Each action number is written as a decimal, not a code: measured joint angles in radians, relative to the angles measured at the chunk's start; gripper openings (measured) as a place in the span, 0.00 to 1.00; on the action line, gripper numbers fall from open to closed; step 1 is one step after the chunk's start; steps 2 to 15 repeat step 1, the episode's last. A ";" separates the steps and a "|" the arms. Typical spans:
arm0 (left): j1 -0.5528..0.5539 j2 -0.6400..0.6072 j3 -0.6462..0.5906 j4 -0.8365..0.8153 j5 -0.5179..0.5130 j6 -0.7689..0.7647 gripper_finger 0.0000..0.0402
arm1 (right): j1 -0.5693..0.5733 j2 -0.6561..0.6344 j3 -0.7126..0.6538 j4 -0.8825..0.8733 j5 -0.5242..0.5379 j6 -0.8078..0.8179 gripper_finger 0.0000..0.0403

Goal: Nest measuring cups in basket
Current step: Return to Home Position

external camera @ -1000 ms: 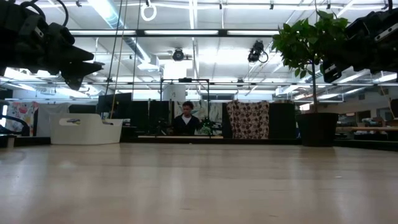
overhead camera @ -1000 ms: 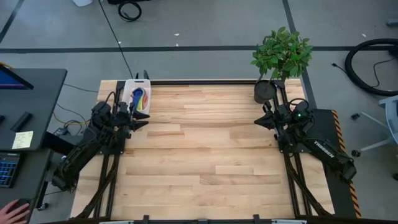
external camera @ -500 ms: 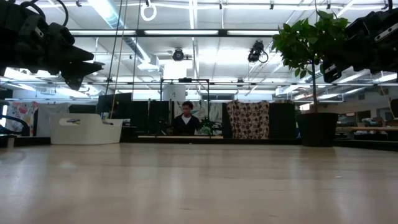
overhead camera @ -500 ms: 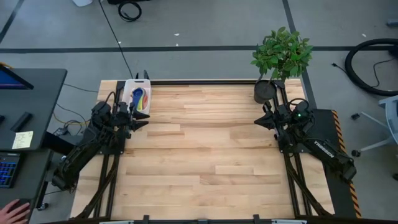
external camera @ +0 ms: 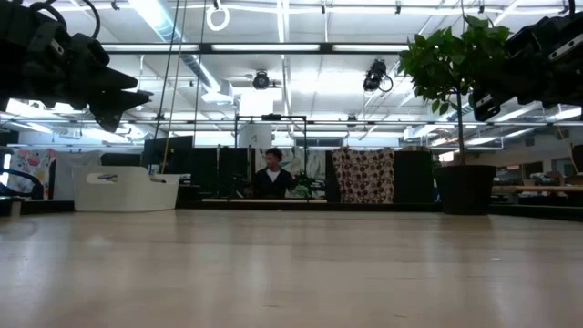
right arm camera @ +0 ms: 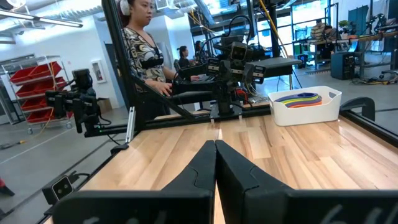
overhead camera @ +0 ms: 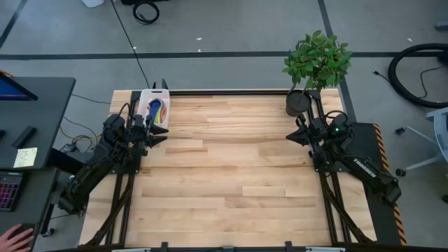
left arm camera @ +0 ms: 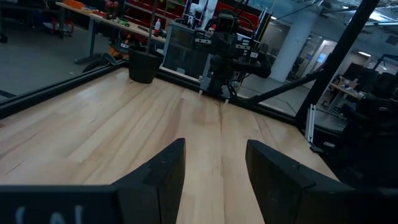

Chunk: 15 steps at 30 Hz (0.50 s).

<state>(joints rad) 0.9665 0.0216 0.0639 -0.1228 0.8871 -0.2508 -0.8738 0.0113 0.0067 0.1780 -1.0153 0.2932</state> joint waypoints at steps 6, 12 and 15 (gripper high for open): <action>0.000 0.000 0.000 0.000 0.000 0.000 0.43 | 0.000 0.000 0.000 0.000 0.000 0.000 0.03; 0.000 0.000 0.000 0.000 0.000 0.000 0.43 | 0.000 0.000 0.000 0.000 0.000 0.000 0.03; 0.000 0.000 0.000 0.000 0.000 0.000 0.43 | 0.000 0.000 0.000 0.000 0.000 0.000 0.03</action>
